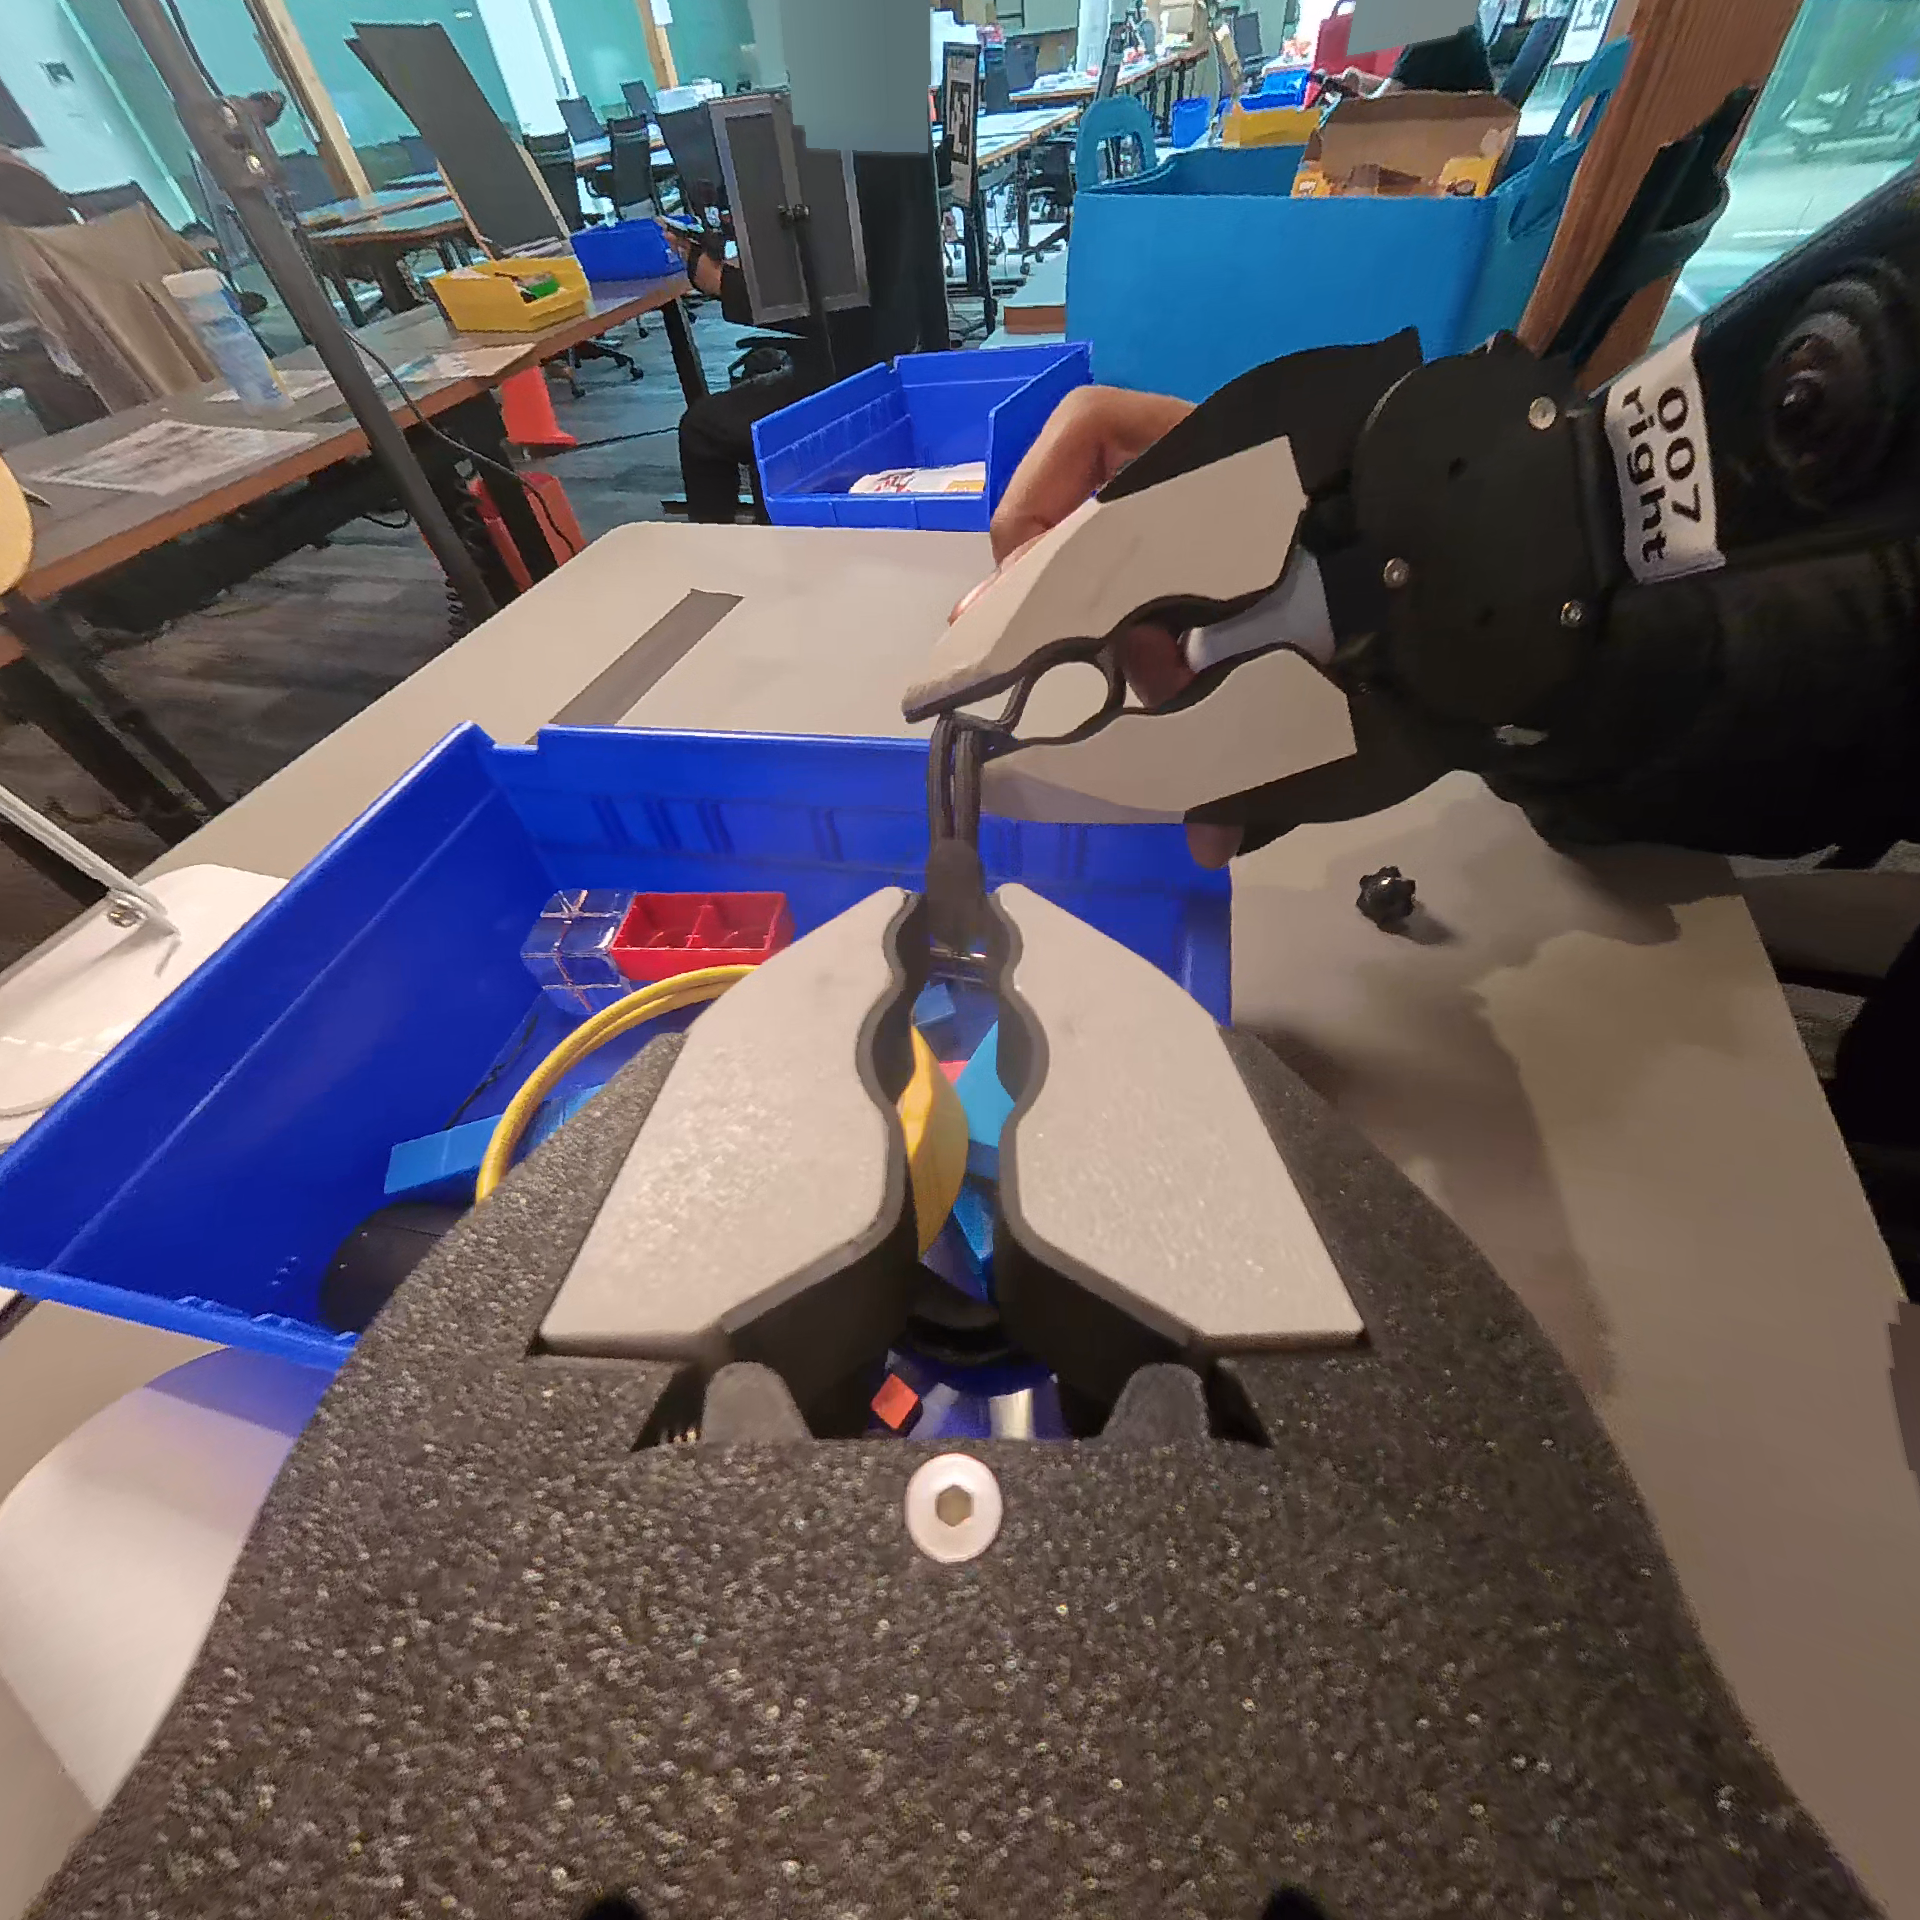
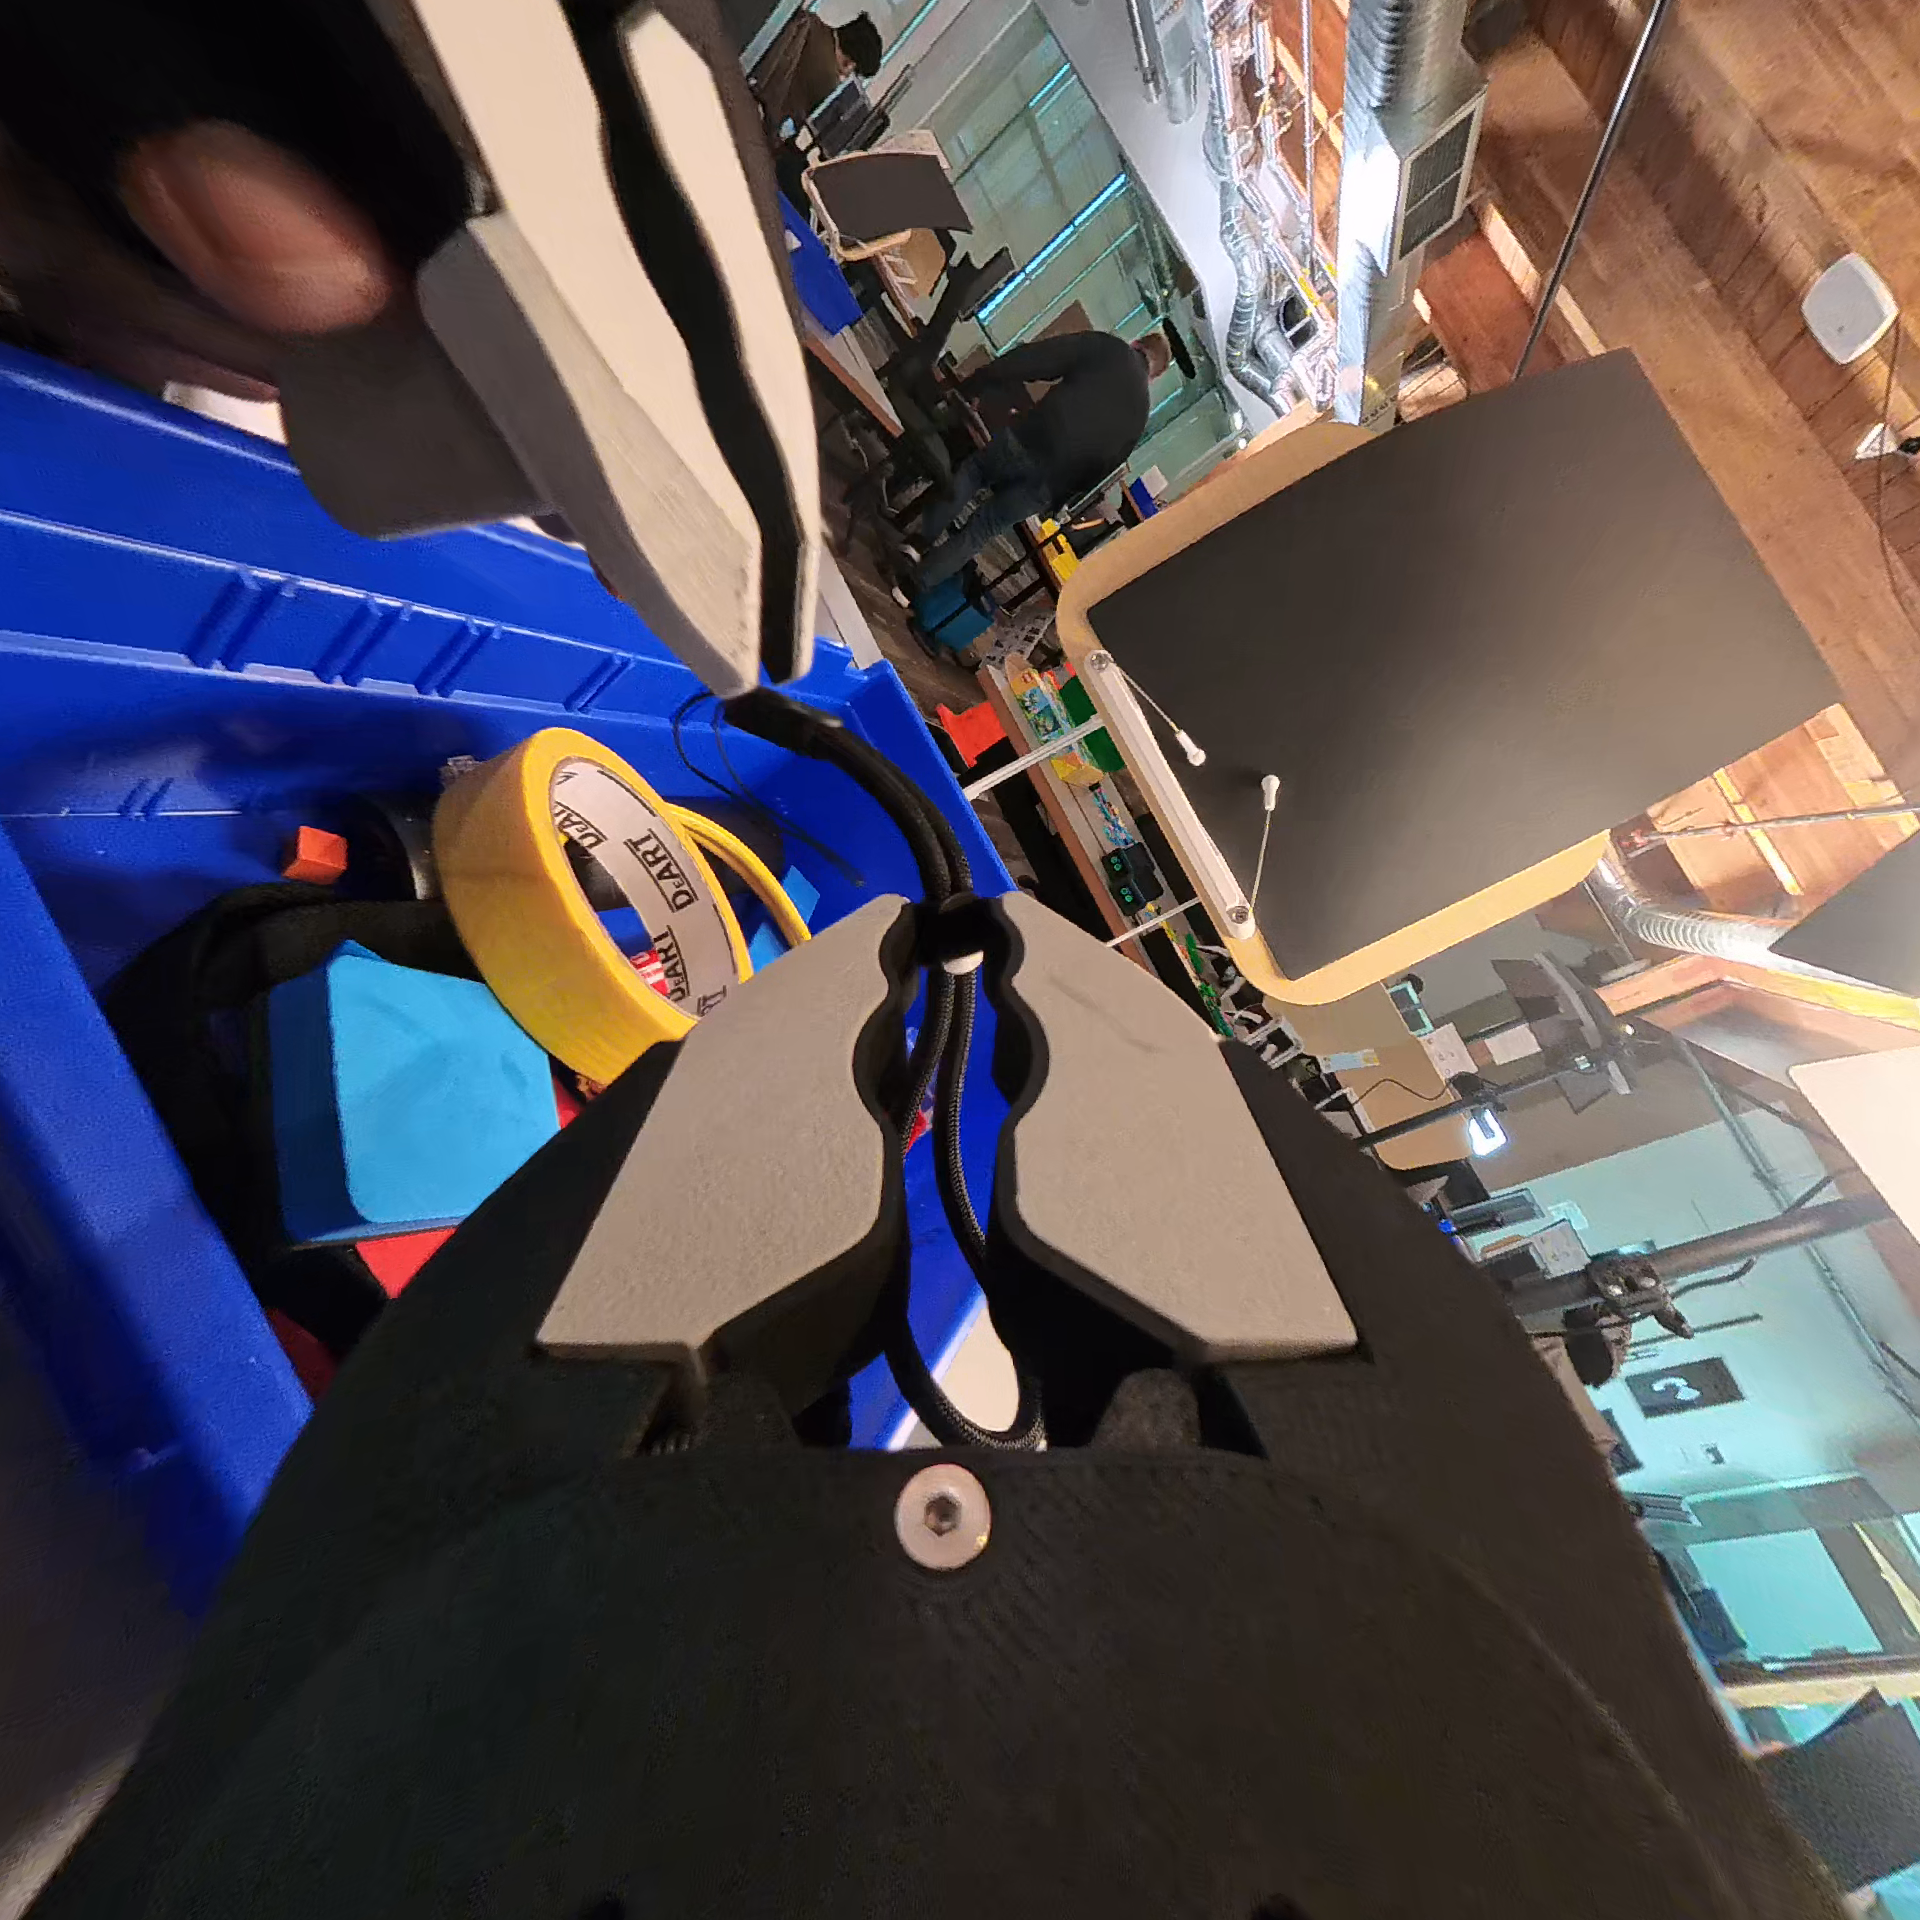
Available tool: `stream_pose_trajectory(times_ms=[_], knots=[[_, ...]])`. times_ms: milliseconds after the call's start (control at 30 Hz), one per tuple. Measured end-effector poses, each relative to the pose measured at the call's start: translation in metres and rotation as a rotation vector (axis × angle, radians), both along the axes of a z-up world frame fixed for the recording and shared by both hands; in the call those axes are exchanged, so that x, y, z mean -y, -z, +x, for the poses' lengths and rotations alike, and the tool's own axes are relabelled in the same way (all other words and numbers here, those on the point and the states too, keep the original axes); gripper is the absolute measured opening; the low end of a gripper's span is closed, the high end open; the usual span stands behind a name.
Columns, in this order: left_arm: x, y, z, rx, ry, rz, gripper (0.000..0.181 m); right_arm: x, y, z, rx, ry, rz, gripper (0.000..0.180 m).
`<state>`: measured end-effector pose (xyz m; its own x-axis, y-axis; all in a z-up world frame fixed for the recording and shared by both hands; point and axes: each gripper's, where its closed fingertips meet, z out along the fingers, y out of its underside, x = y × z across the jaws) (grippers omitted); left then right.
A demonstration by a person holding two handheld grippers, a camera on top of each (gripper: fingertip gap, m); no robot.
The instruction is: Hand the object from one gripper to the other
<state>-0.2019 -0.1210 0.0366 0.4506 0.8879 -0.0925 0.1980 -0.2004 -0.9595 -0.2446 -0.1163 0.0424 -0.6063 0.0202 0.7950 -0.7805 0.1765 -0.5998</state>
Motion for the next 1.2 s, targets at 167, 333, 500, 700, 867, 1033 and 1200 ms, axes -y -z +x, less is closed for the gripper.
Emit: stream_pose_trajectory(times_ms=[167,333,500,700,867,1033,1200], knots=[[0.004,-0.008,0.000,-0.044,-0.021,0.023,0.029,-0.003,-0.005,-0.006,0.041,0.001,-0.030,0.010],[0.004,0.001,-0.004,0.005,-0.058,-0.016,0.035,-0.004,-0.008,-0.002,0.067,-0.014,-0.052,0.010],[0.002,0.010,-0.008,0.032,-0.082,-0.038,0.008,-0.004,-0.009,0.000,0.062,-0.024,-0.066,0.010],[0.010,0.003,-0.007,-0.014,-0.100,-0.073,0.001,-0.006,-0.011,-0.012,0.051,-0.003,-0.071,0.010],[0.013,0.000,-0.004,-0.021,-0.095,-0.085,0.001,-0.007,-0.010,-0.014,0.023,-0.006,-0.060,0.009],[0.015,0.000,-0.002,-0.022,-0.088,-0.074,0.001,-0.007,-0.008,-0.016,0.035,-0.011,-0.051,0.009],[0.017,0.002,-0.002,-0.005,-0.090,-0.078,0.001,-0.007,-0.005,-0.016,-0.015,-0.008,-0.037,0.010]])
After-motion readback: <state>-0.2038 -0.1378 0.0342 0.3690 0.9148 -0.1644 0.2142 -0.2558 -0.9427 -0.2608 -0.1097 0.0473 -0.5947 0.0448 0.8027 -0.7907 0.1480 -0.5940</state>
